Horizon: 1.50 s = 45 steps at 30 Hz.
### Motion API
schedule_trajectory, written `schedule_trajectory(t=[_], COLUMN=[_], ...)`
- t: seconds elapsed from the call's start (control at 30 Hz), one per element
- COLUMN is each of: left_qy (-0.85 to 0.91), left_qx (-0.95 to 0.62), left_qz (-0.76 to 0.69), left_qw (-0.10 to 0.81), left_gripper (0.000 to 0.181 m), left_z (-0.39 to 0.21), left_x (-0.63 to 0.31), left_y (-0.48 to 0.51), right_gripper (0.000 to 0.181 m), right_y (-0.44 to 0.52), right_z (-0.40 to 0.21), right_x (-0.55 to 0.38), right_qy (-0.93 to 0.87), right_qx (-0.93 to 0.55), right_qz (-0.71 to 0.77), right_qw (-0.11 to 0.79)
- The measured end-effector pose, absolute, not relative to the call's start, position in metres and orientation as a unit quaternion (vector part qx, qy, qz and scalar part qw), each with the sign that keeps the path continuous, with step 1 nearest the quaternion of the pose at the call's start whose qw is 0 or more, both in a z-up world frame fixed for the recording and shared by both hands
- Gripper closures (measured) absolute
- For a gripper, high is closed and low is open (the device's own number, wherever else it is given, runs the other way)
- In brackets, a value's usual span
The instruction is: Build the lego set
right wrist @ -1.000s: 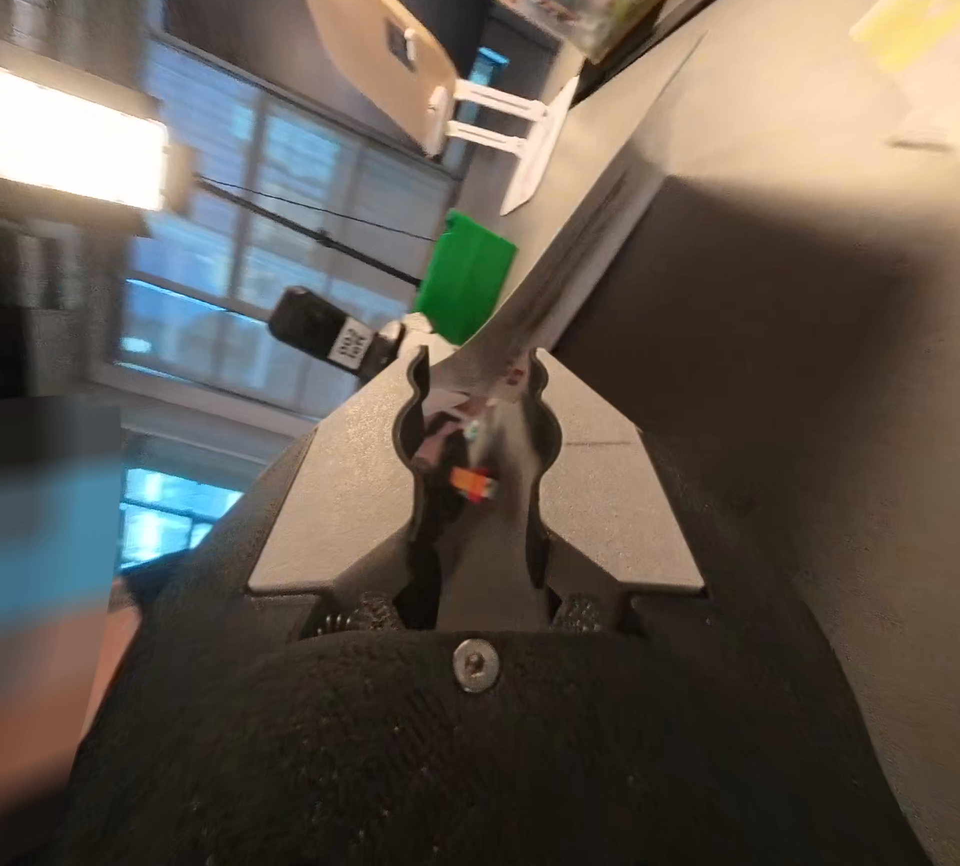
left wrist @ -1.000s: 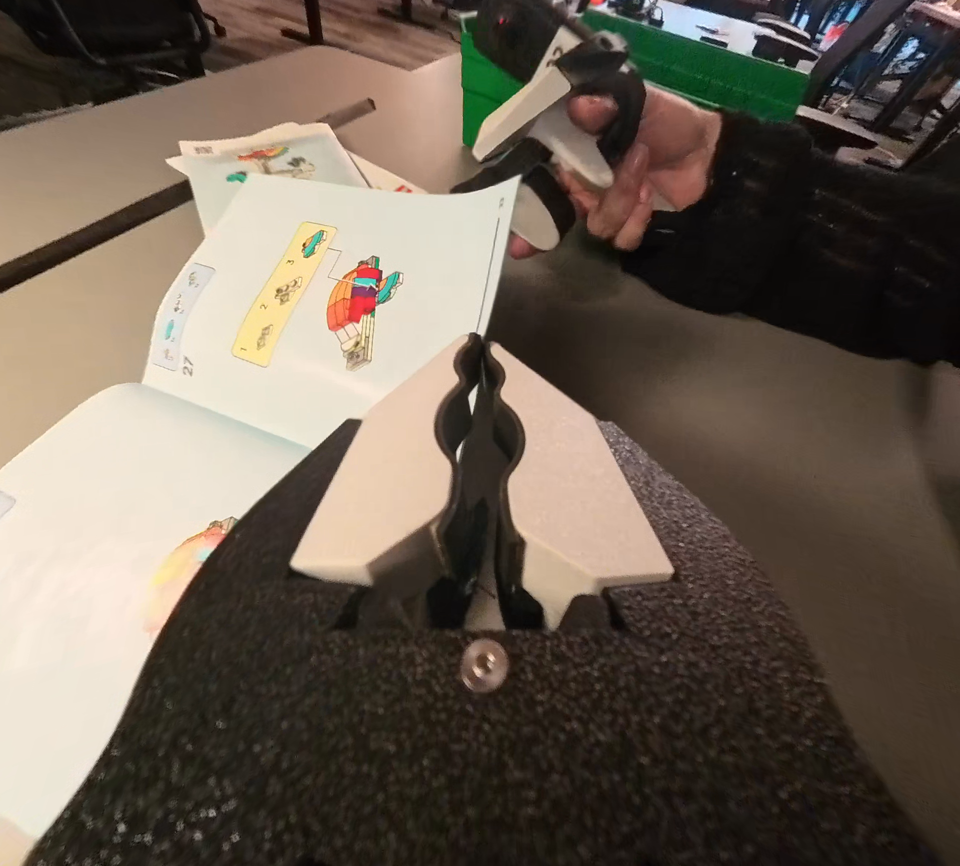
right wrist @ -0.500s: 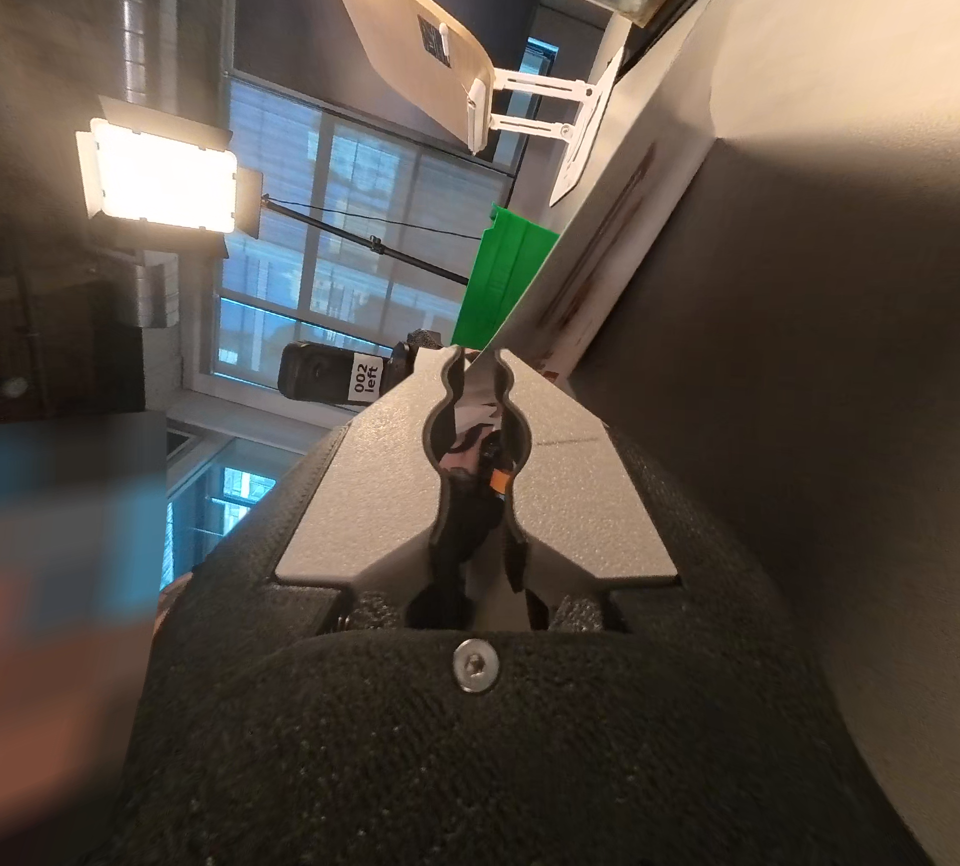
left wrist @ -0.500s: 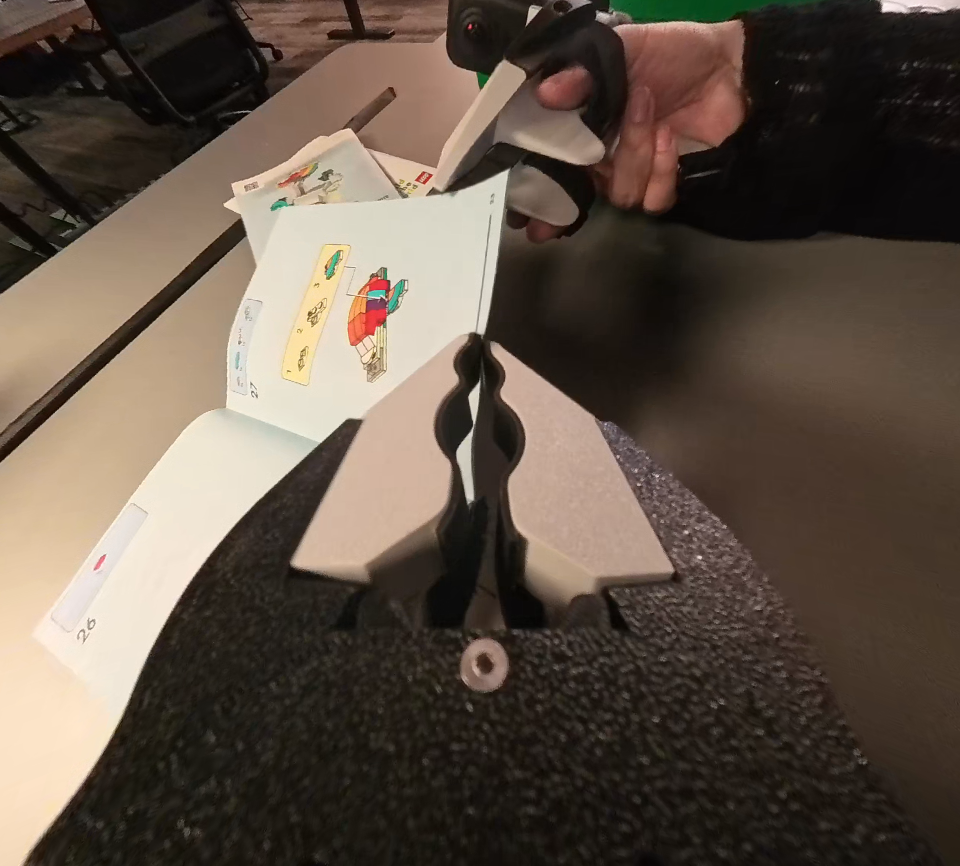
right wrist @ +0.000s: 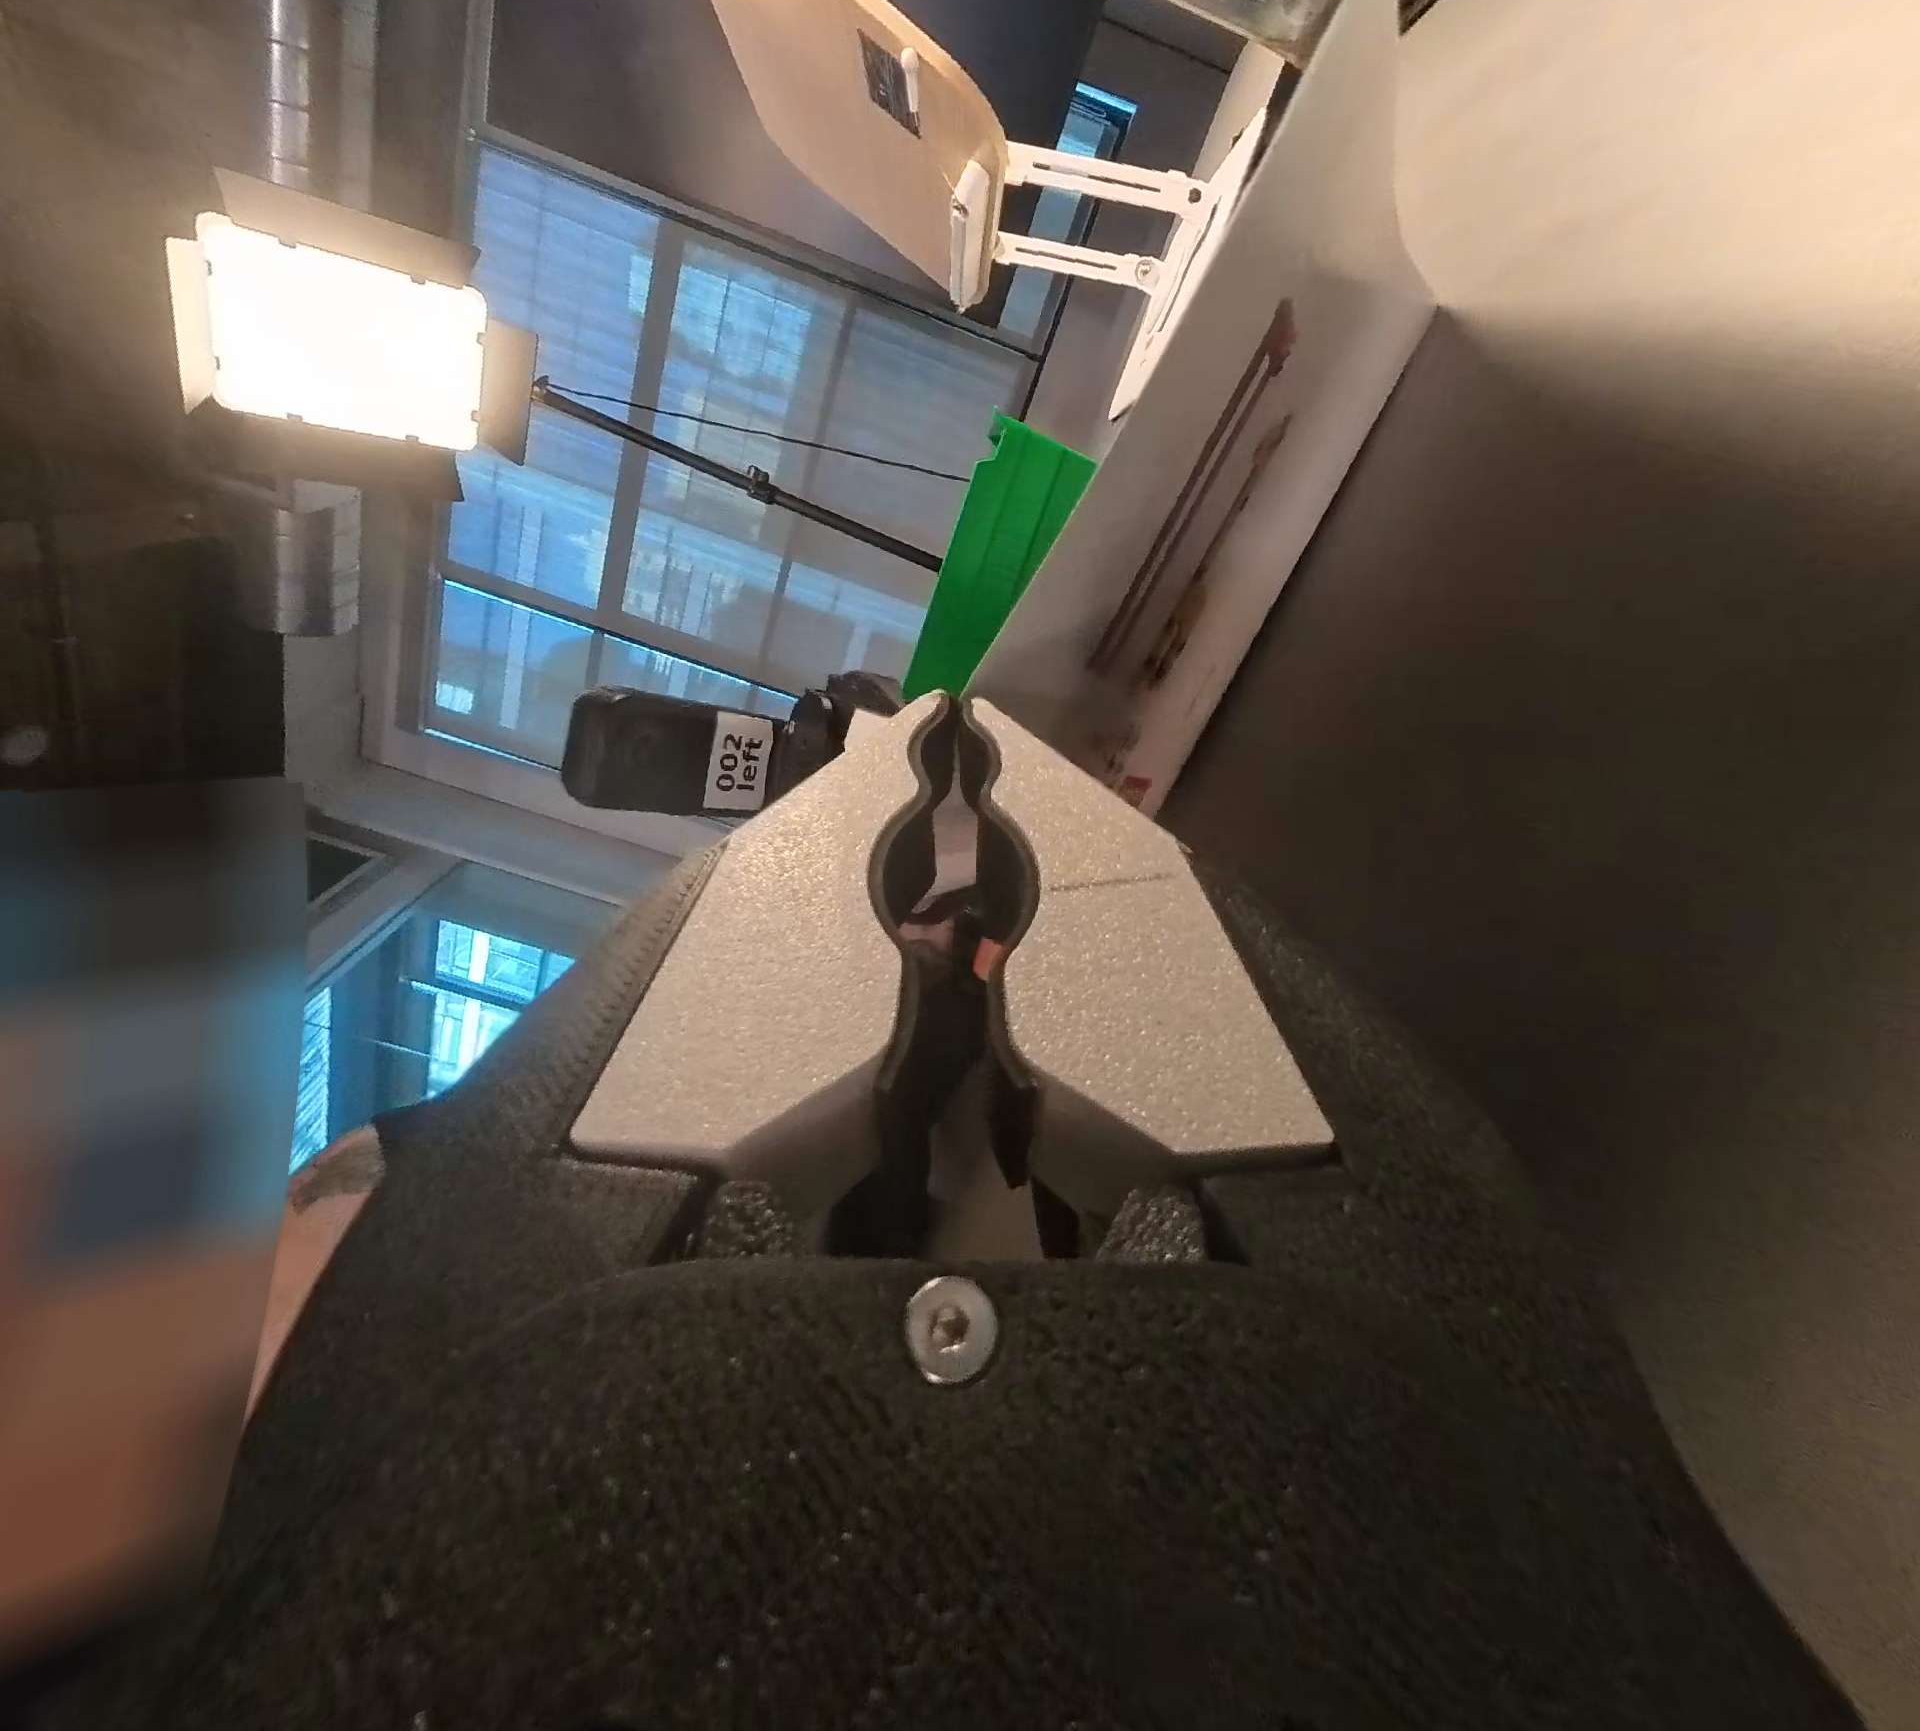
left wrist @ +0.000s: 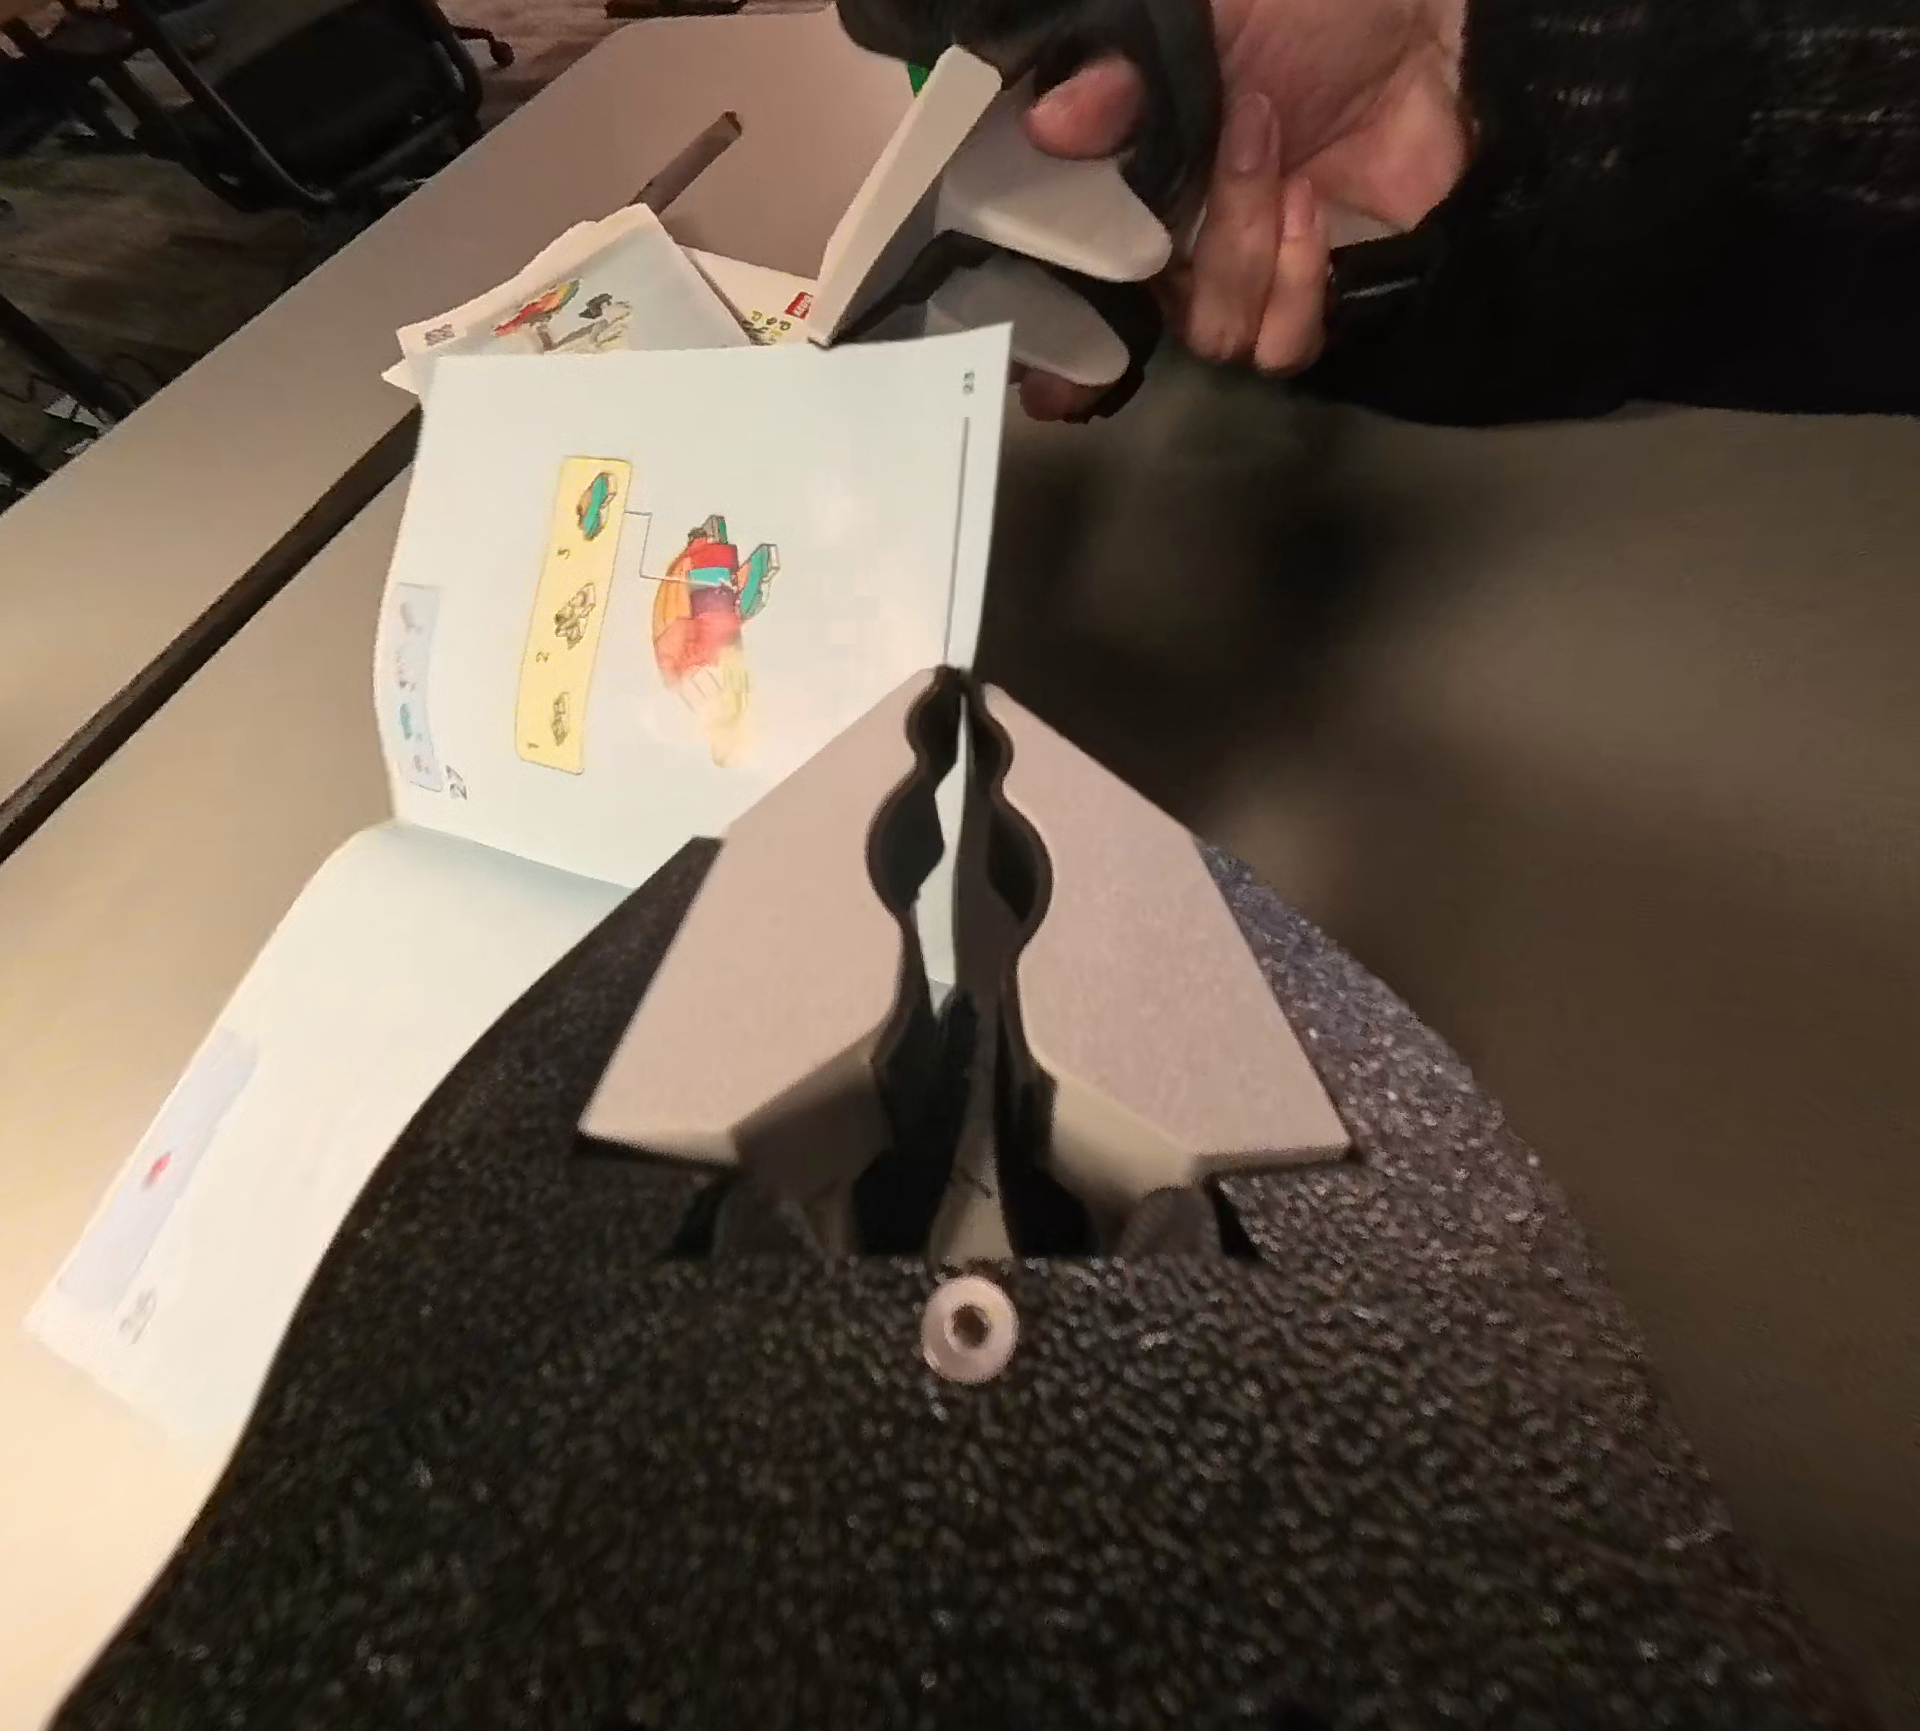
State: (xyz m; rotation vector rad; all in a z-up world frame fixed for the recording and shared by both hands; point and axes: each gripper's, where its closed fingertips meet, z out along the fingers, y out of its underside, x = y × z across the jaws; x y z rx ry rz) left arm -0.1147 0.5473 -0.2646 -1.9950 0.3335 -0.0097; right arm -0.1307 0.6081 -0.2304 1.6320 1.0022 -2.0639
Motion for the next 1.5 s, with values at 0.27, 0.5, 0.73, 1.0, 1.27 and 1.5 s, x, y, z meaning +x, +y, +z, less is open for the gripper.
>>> schedule_trajectory(t=[0.27,0.5,0.73,1.0,1.27,1.5], left_qy=[0.001,-0.13,-0.165,-0.157,-0.156,-0.171], left_qx=[-0.784,-0.738,-0.705,-0.715,-0.712,-0.714], left_qz=[-0.118,-0.237,-0.323,-0.333,-0.354,-0.342], left_qw=[0.609,0.619,0.609,0.595,0.586,0.587], left_gripper=[0.153,0.143,0.13,0.134,0.154,0.137], left_z=[-0.218,-0.21,-0.203,-0.2,-0.203,-0.202], left_x=[-0.122,-0.13,-0.123,-0.117,-0.115,-0.118], left_y=[0.557,0.562,0.558,0.558,0.556,0.556], right_gripper=[0.181,0.181,0.181,0.181,0.181,0.181], right_y=[0.61,0.589,0.568,0.563,0.564,0.566], right_z=[-0.225,-0.207,-0.2,-0.197,-0.198,-0.198], right_x=[-0.133,-0.133,-0.135,-0.135,-0.135,-0.135], right_qy=[0.353,0.359,0.367,0.372,0.371,0.374], right_qx=[0.558,0.513,0.489,0.484,0.484,0.486], right_qz=[-0.738,-0.769,-0.781,-0.784,-0.784,-0.783], right_qw=[0.137,0.132,0.126,0.113,0.112,0.103])
